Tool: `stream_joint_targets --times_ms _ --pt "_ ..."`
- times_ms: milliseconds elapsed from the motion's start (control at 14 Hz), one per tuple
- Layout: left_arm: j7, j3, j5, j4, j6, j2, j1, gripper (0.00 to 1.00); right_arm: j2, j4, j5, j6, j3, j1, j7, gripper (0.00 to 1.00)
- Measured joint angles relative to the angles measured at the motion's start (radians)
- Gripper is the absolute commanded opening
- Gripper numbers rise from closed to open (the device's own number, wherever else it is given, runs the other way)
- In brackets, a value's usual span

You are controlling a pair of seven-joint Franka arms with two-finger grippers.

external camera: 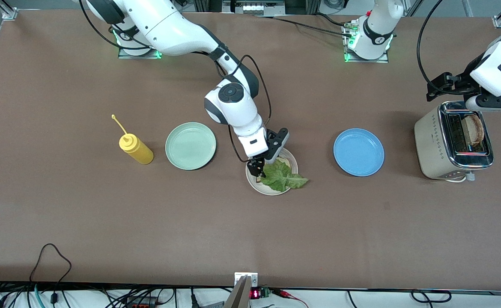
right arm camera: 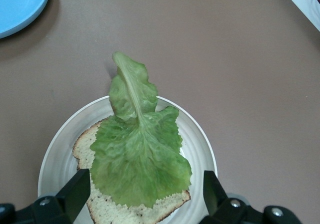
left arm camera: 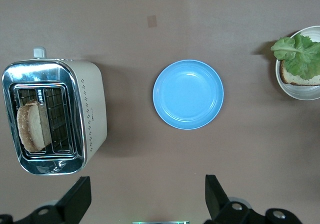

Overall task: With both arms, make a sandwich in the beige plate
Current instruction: 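Lower the lettuce onto the bread and open the right gripper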

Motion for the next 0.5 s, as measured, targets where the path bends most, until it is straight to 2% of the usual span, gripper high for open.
stream_joint_targets --times_ms 356,498 --pt "0.000 0.000 0.000 0.000 -0.002 0.000 0.000 1.00 -0.001 0.010 0.024 -0.007 -0.009 -0.018 0.004 1.00" --pt "0.000 0.000 0.000 0.000 -0.005 0.000 0.000 1.00 -0.016 0.028 0.054 -0.078 -0.011 -0.044 0.004 1.00"
